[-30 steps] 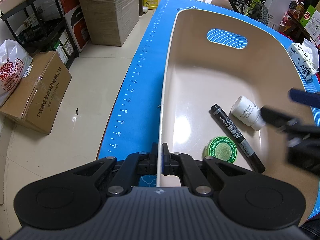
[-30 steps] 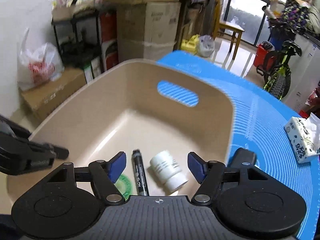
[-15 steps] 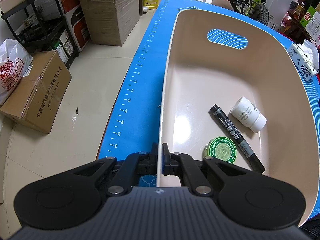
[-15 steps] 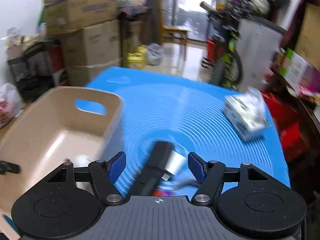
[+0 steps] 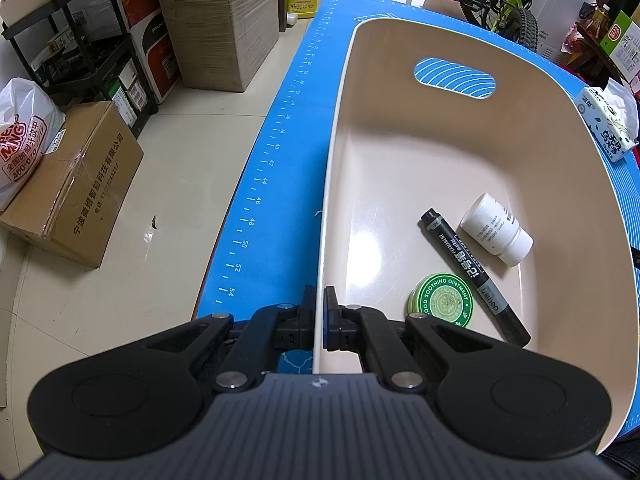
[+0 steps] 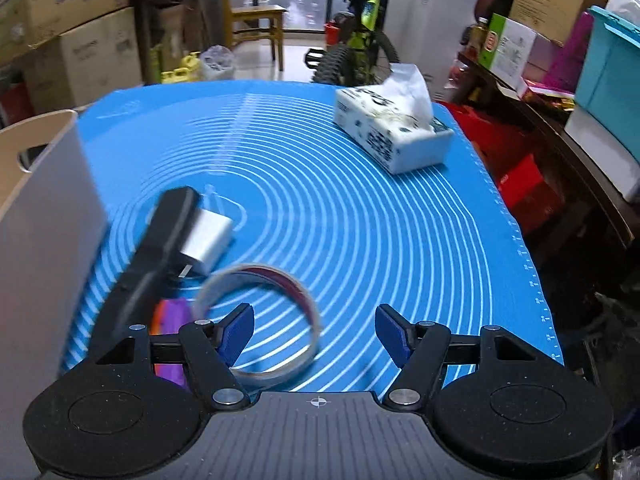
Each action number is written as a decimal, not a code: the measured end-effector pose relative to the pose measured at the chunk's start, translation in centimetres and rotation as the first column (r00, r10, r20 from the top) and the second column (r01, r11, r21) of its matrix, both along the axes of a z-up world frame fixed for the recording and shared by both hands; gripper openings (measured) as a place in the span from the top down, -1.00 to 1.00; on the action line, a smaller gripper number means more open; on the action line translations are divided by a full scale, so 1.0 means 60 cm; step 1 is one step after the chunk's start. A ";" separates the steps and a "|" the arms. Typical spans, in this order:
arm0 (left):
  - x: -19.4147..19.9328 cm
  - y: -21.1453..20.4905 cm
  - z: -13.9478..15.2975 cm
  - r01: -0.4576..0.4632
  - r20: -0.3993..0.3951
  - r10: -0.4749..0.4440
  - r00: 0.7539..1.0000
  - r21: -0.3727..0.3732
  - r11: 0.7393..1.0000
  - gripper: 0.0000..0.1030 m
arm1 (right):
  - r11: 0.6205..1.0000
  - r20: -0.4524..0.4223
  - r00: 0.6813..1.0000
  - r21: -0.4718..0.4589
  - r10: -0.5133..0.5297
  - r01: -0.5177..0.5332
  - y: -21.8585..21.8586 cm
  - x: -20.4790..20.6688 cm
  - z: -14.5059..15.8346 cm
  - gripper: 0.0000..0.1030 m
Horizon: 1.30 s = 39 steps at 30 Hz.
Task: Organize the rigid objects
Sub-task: 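Move the right gripper to the clear tape roll and grasp its rim, then carry the clear tape roll into the bin and release it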
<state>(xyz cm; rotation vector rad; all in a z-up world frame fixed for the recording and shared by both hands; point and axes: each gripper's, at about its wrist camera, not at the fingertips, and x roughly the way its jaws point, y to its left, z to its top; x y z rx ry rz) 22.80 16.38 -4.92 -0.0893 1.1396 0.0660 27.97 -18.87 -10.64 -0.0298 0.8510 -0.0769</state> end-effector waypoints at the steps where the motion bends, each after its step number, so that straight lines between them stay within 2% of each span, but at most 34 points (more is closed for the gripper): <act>1: 0.000 0.000 0.000 0.000 0.000 0.000 1.000 0.000 1.000 0.92 | 1.000 -0.002 1.000 -0.008 -0.007 0.007 0.000 0.000 -0.004 -0.40; 6: 0.000 0.000 0.000 0.000 0.000 0.000 1.000 0.000 1.000 0.92 | 0.998 -0.035 0.998 -0.029 -0.051 0.050 -0.006 0.017 -0.034 -0.28; 12: 0.001 0.000 0.000 -0.001 -0.001 0.001 1.000 0.003 1.000 0.92 | 0.998 -0.018 0.998 -0.017 -0.057 0.057 -0.006 0.014 -0.050 -0.16; 14: 0.001 0.000 0.000 -0.001 -0.001 0.001 1.000 0.002 1.000 0.92 | 0.999 -0.013 0.999 -0.006 -0.035 0.035 -0.005 0.011 -0.049 0.03; 17: 0.001 0.000 0.000 -0.001 -0.001 0.001 1.000 0.002 1.000 0.92 | 1.000 -0.012 1.000 -0.003 0.006 -0.006 0.006 0.009 -0.048 0.47; 20: 0.001 0.000 0.000 -0.001 -0.001 0.001 1.000 0.000 1.000 0.92 | 1.000 -0.012 1.000 -0.009 0.009 -0.009 0.015 0.009 -0.047 0.60; 24: -0.001 0.001 0.000 -0.001 0.000 0.001 1.000 -0.002 1.000 0.92 | 1.000 -0.004 1.000 0.002 -0.005 0.005 0.007 0.005 -0.044 0.66; 39: -0.001 0.001 0.000 -0.002 0.000 0.002 1.000 -0.003 1.000 0.92 | 1.000 0.138 0.990 0.009 -0.004 0.003 0.004 -0.033 0.017 0.66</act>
